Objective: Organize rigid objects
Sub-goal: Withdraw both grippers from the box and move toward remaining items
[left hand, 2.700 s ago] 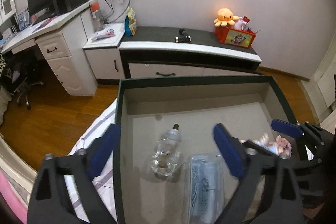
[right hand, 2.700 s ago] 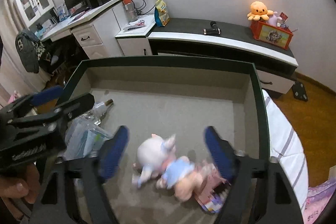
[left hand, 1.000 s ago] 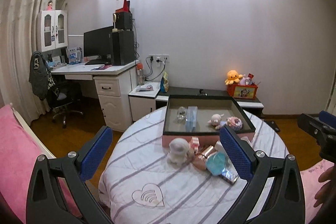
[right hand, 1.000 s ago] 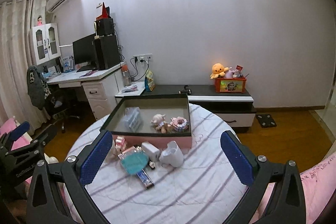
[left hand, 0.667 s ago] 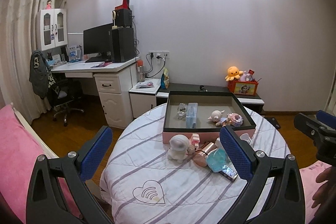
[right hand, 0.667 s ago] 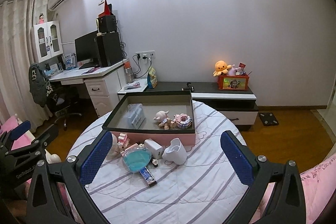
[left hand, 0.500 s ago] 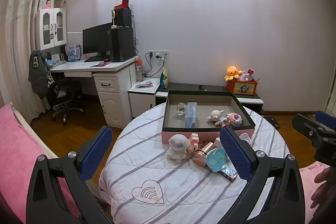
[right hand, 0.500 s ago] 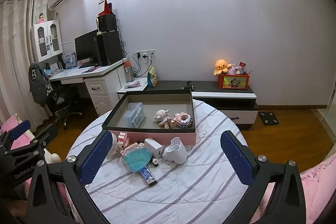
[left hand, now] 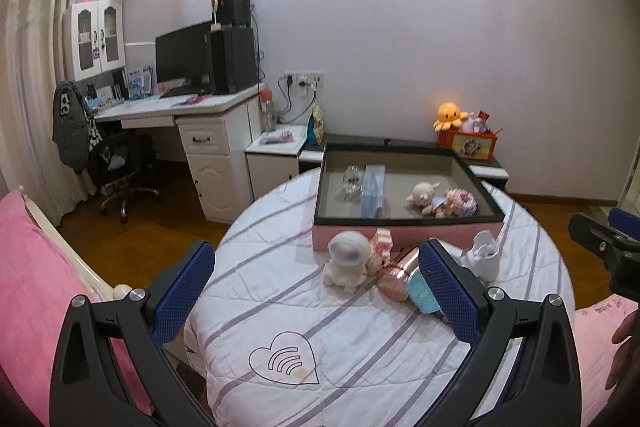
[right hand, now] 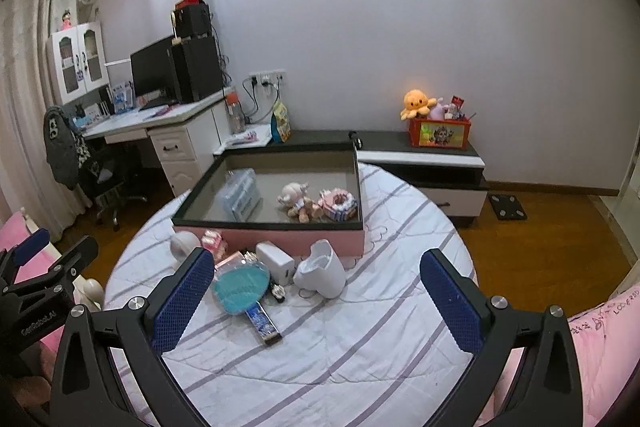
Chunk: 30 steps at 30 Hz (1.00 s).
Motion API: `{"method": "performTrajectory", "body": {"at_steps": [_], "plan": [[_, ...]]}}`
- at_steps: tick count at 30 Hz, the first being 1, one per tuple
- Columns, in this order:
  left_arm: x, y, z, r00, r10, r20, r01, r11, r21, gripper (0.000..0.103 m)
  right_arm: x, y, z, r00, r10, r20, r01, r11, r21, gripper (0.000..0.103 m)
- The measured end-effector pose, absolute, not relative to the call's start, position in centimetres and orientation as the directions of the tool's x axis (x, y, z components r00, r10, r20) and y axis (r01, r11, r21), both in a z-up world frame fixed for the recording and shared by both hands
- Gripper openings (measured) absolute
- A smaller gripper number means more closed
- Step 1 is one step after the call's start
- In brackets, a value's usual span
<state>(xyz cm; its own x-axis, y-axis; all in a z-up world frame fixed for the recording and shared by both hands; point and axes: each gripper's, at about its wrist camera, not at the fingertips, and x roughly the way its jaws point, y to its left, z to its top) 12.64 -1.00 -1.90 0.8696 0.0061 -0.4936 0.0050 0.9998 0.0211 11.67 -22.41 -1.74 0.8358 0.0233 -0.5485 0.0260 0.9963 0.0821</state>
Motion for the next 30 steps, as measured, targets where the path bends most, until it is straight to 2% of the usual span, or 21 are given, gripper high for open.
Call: {"method": "performTrajectory", "body": {"at_steps": [22,30], "plan": [[22.6,-1.5,-11.7,0.73,-0.018,-0.683,0.078,0.995,0.056,0.103,20.2,-23.5,-10.9,0.661,0.037,-0.749,0.028,0.997,0.074,0.103],[25.1,-1.3,-13.6,0.694,-0.028,-0.719,0.088,0.995,0.046,0.103,22.7,-23.2,-13.0,0.624,0.059,-0.779,0.001,0.997,0.077,0.103]]}}
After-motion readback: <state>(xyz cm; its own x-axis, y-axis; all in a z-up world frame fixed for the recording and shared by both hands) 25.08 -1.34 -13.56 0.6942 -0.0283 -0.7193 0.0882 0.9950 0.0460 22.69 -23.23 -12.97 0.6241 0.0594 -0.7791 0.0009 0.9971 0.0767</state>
